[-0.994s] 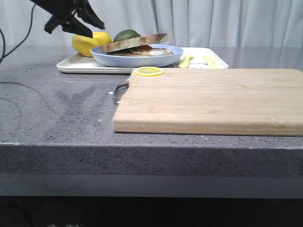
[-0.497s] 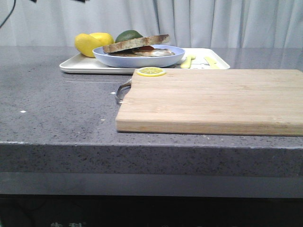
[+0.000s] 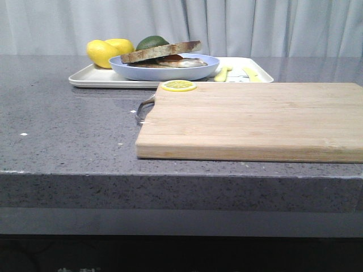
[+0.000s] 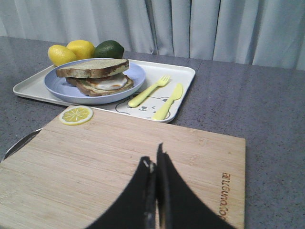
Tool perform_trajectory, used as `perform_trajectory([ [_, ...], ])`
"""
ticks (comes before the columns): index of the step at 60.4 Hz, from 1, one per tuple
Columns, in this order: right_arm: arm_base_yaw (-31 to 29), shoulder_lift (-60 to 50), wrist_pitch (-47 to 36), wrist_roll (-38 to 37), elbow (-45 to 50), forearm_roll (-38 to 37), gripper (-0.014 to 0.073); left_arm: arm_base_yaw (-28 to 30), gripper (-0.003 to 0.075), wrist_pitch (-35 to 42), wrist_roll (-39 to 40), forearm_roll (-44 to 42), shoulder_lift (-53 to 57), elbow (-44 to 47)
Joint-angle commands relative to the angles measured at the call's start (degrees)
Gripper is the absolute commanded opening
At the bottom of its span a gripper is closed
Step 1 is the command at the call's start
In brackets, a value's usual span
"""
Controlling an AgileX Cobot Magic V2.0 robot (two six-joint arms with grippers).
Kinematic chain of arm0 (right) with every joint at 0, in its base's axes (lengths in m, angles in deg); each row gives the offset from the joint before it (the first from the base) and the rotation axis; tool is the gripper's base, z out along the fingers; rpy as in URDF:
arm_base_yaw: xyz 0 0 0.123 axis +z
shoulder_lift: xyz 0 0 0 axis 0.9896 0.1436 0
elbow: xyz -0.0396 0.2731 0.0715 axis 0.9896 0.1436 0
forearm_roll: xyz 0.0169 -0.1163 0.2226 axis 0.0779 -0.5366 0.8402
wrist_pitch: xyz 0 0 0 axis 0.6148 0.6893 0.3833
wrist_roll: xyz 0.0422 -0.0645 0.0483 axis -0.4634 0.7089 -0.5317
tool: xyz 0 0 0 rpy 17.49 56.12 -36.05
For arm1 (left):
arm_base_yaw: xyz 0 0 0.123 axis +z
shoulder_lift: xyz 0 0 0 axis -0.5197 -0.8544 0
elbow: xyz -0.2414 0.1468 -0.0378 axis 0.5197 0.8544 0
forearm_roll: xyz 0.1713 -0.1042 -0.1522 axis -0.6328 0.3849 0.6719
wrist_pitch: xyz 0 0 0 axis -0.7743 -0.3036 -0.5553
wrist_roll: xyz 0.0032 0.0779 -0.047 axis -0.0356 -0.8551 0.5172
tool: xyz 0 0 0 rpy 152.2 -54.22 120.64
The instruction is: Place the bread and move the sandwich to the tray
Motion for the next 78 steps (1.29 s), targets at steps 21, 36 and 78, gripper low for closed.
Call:
perform_trajectory([
  [21, 0.01, 0.03, -3.42, 0.05, -1.63, 0.28, -0.006, -0.18, -0.002, 19.04, 2.51, -5.39, 35.73, 43.46],
  [36, 0.01, 0.03, -3.42, 0.05, -1.63, 0.28, -0.006, -0.18, -0.002, 31.3, 3.7, -5.39, 54.61, 67.01],
  [78, 0.01, 0.03, -3.42, 0.05, -1.63, 0.28, -0.006, -0.18, -0.002, 41.59, 3.7, -5.39, 101.57, 102.53],
])
